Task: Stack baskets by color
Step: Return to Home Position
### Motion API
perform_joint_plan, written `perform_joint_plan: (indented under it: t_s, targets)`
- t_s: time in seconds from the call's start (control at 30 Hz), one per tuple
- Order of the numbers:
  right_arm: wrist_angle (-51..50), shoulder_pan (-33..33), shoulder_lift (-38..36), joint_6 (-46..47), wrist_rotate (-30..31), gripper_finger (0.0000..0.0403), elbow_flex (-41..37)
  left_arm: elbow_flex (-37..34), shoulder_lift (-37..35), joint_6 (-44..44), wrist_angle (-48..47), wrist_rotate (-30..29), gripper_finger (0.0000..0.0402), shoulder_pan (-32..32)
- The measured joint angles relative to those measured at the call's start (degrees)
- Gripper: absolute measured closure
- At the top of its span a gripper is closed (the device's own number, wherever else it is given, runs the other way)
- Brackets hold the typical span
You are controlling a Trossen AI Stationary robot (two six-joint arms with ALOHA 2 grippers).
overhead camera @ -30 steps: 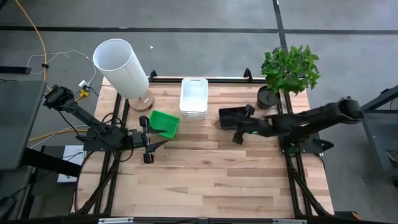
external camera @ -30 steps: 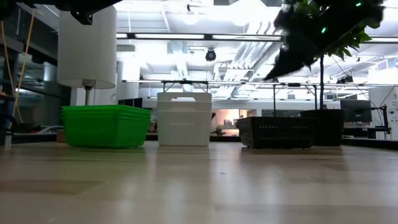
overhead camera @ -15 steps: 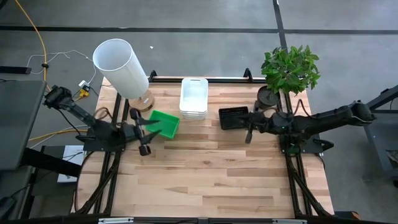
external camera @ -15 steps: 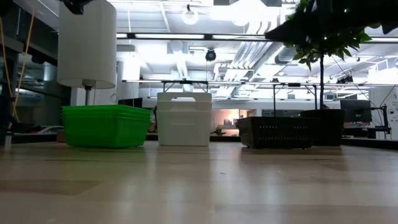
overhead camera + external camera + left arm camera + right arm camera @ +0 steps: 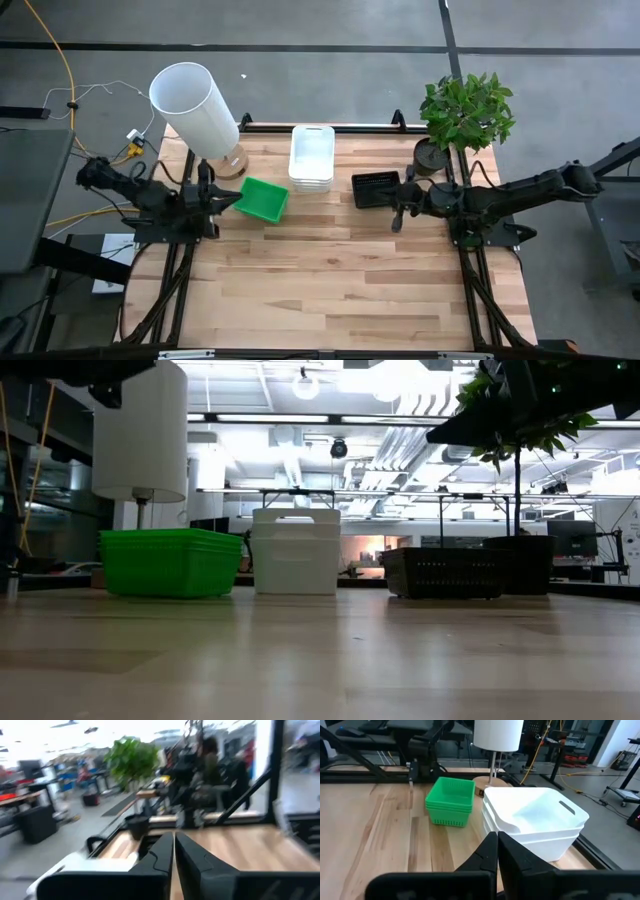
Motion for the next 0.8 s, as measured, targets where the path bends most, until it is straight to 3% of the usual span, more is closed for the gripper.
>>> perform_joint_plan:
  t_s: [0.3, 0.53, 0.8]
  targets:
    - [0.58, 0.00, -0.02, -0.05, -2.63, 0.0403, 0.00, -3.32, 0.01, -3.03, 3.44, 16.76, 0.0401, 14.36]
    - [-1.13, 0.00, -0.02, -0.04, -2.80, 0.0403, 0.00, -12.68, -2.59, -4.96, 12.38, 23.95, 0.0401, 22.23]
    - [-2.37, 0.00, -0.02, 0.55, -2.81, 0.0403, 0.00, -17.38, -7.53, -8.51, 7.67, 24.74, 0.0401, 24.72]
